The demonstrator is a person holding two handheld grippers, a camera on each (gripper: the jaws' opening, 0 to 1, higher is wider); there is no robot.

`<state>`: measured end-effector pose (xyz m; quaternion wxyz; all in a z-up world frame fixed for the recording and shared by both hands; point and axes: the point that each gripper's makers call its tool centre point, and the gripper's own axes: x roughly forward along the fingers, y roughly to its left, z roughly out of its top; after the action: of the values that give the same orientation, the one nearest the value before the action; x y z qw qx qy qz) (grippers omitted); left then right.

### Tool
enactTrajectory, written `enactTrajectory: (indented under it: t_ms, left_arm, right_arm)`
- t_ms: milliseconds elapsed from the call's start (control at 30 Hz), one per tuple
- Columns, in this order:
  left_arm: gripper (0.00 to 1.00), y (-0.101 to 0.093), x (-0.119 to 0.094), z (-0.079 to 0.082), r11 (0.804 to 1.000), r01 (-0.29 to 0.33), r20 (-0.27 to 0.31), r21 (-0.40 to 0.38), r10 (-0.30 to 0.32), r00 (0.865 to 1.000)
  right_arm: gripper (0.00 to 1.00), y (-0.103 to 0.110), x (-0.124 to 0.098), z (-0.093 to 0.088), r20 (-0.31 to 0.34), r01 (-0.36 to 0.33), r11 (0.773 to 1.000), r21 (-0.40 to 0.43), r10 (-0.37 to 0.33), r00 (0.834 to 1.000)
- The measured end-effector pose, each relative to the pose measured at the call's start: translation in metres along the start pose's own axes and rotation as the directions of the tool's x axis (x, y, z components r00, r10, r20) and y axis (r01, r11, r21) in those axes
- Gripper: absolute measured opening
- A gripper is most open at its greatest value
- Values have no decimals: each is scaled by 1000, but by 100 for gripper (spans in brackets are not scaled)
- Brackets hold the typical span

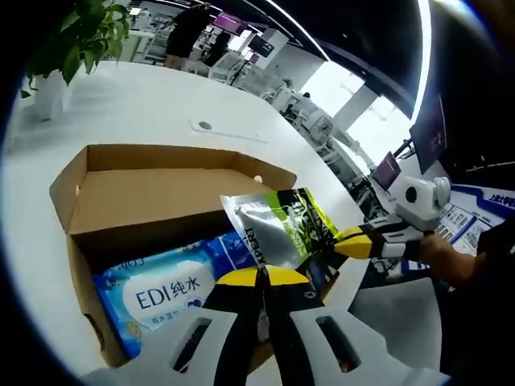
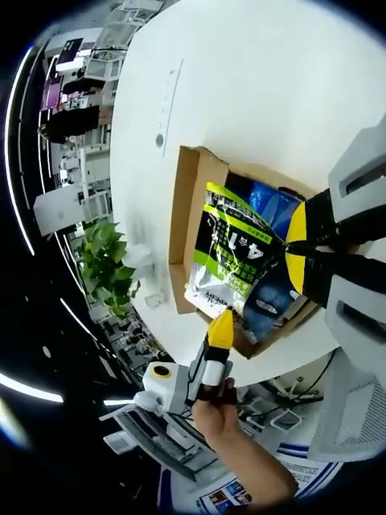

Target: Operate the shoe box by opening the lid, removing the specified soft item, and placing it in the target area until the item is outside and the box remains undamaged.

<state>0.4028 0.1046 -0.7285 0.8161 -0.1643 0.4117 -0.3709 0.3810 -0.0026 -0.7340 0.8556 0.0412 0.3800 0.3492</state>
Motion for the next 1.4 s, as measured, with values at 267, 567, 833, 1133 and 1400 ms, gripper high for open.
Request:
enactTrajectory:
  t_ms: [267,567,833,1133,1400]
  left_arm:
    - [0,-14,15,5,1000,25,-10,11,-25,1000]
    - [0,-32,35,7,998,53,-18,21,-52,998]
    - [0,-47,55,11,997,74,-33,31,-73,997]
    - [0,-64,76,16,994,97,-56,56,-93,994]
    - [0,-76,93,18,992,111,-72,67,-106,992]
  right_arm:
    - [0,-17,-14,-3,2,28,1000,12,-28,1000]
    - [0,-37,-30,-7,-2,55,998,35,-55,998]
    - [0,-56,-43,-11,-9,90,995,48,-89,996]
    - [0,-78,-56,-17,-19,124,990,59,-123,992]
    - [0,-98,-66,-23,-32,157,986,60,-155,987]
